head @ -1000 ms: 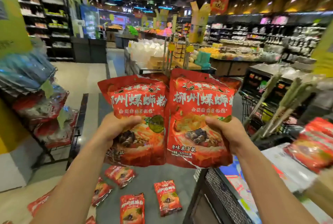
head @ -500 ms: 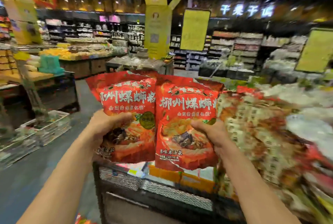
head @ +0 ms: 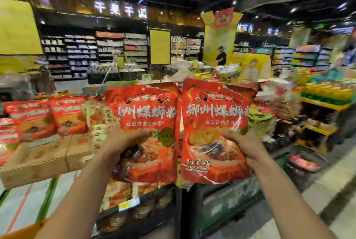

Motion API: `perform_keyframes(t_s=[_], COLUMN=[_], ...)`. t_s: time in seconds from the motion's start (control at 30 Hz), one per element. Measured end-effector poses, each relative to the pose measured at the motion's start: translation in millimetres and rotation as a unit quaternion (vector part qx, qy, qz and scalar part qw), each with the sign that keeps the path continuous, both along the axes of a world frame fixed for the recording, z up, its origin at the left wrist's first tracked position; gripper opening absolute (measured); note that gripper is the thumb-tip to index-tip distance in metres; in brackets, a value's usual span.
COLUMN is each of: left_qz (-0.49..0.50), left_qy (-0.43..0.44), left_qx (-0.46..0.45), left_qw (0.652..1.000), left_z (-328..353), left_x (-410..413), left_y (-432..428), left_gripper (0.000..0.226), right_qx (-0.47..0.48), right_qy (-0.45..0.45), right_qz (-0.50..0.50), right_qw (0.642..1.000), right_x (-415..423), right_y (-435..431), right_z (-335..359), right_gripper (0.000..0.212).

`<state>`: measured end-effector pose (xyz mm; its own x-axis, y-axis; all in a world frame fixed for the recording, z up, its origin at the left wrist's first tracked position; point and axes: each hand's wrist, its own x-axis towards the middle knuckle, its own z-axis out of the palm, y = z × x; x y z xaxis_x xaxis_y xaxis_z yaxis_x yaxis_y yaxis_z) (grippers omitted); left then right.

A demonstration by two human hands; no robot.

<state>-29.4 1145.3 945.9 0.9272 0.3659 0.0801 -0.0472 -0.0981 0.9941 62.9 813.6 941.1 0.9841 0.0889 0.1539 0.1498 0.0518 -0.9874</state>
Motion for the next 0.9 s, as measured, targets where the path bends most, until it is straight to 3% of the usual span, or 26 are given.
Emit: perform_keyframes(t_s=[0.1, 0.2, 0.43, 0.6, 0.7, 0.8, 0.9], left_qz=[-0.057, -0.101, -0.211, -0.268, -0.306, -0.347, -0.377], left_qy=[-0.016, -0.023, -0.026, -0.022, -0.017, -0.015, 0.001], left_qx=[0.001, 0.000, 0.013, 0.015, 0.000, 0.005, 0.005], left_qw=[0.998, 0.995, 0.977, 0.963, 0.952, 0.938, 0.926], left_z=[-1.4, -0.7, -1.7, -11.2, -22.7, -29.9, -26.8], left_x=[54.7, 100.4, 195.6, 261.2, 308.3, 358.7, 413.0], left_y=[-100.0, -187.5, -353.2, -450.3, -513.6, -567.8, -619.1], left_gripper=[0.038, 0.043, 0.044, 0.058, 0.047, 0.055, 0.036], right_qx=[-0.001, 0.002, 0.012, 0.025, 0.026, 0.024, 0.011], right_qy=[0.006, 0.003, 0.030, 0.045, 0.044, 0.046, 0.054], right_qz=[-0.053, -0.109, -0.237, -0.301, -0.340, -0.386, -0.430], right_qw=[0.999, 0.994, 0.971, 0.952, 0.939, 0.921, 0.901], right_x=[14.9, 24.6, 30.5, 40.0, 60.8, 92.0, 130.8], right_y=[-103.8, -192.0, -354.8, -436.3, -478.8, -518.1, -556.5], right_z=[3.8, 8.6, -3.4, -16.8, -21.2, -23.3, -23.4], right_gripper=[0.049, 0.040, 0.079, 0.100, 0.077, 0.053, 0.057])
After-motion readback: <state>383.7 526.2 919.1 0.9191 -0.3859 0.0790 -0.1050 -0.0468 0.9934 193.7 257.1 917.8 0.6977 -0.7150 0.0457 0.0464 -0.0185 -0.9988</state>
